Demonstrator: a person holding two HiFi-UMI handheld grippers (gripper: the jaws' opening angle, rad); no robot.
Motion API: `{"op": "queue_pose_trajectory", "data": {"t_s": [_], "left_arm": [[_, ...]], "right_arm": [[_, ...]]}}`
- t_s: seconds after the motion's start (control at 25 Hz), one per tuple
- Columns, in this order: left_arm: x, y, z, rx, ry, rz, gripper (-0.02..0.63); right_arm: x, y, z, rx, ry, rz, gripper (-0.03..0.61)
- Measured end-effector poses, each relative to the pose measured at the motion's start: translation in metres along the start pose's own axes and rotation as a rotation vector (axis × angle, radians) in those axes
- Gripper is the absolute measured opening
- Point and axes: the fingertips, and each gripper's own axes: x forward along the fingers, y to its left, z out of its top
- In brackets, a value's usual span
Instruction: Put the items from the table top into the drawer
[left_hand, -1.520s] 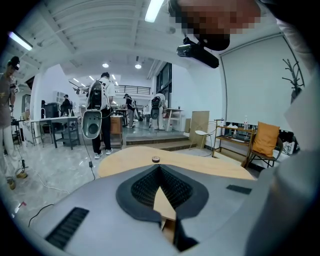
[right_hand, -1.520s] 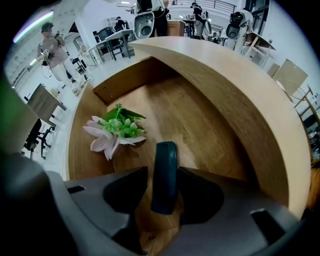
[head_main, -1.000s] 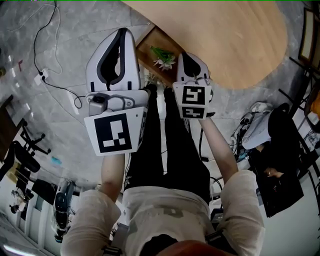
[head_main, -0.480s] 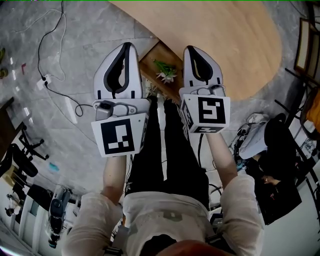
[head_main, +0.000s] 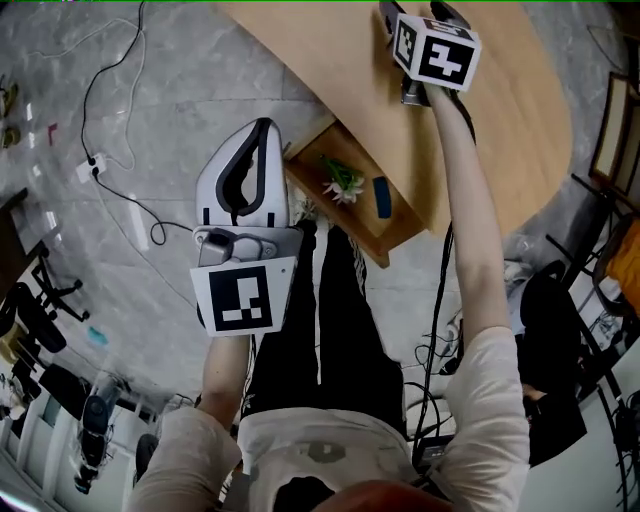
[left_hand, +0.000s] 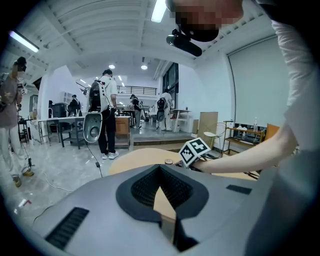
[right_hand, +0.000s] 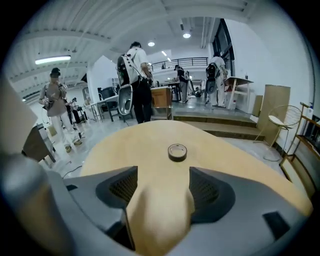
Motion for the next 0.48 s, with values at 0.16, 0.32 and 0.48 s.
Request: {"op": "queue_pose_trajectory", "data": {"t_s": [0.16, 0.32, 0.48], "left_arm": [[0.017, 0.019, -0.018, -0.015, 0.027, 0.031, 0.008], [0.026, 0.032, -0.027, -0.021, 0.051, 0.045, 0.008], [0.030, 0.041, -0.031, -0.013, 0.063, 0.054, 0.008]], "right_arm": [[0.069, -0.021, 0.019, -0.008, 0.049, -0.039, 0.313], [0.071, -0.015, 0.024, -0.006, 0.041, -0.029, 0.311], [0.055, -0.004, 0.023, 0.000, 0.025, -0.015, 0.286]]}}
